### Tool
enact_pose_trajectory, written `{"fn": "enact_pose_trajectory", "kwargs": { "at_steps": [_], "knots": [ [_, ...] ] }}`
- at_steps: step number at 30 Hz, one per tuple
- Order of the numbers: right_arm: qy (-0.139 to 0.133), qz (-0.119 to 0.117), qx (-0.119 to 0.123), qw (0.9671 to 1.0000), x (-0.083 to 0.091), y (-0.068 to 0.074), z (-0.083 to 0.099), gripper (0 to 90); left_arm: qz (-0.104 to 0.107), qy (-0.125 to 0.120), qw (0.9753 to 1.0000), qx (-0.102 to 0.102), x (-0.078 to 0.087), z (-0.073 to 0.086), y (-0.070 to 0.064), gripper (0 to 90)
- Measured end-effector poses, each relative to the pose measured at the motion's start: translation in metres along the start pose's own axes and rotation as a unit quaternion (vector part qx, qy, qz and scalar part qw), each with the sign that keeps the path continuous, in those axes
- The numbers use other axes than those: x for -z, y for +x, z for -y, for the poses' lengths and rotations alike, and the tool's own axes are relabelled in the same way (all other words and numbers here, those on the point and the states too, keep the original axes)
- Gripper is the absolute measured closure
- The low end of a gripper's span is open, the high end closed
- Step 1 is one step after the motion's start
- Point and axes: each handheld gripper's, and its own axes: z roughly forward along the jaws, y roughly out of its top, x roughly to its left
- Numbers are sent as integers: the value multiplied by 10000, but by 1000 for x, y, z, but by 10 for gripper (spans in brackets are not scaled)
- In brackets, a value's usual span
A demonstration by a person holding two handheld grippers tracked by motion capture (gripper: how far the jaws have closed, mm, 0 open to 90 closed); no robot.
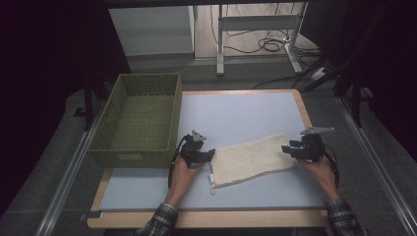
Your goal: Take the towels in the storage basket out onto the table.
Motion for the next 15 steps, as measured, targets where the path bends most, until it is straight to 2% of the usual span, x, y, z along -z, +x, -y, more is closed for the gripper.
{"fn": "enact_pose_trajectory", "kwargs": {
  "at_steps": [5, 6, 8, 15],
  "knots": [
    [6, -162, 244, 9996, 5, 20, 7, 504, -13, -14, 10000, -13, 0, 1, 0, 356],
    [28, -238, 373, 9990, 5, 30, 10, 504, -11, -14, 10000, -12, 0, 1, 0, 357],
    [29, -263, 383, 9989, 5, 33, 10, 504, -10, -15, 10000, -11, 0, 1, 0, 357],
    [90, -595, 610, 9963, 1, 61, 14, 525, -5, -15, 10000, -6, 0, 1, 0, 357]
  ]
}}
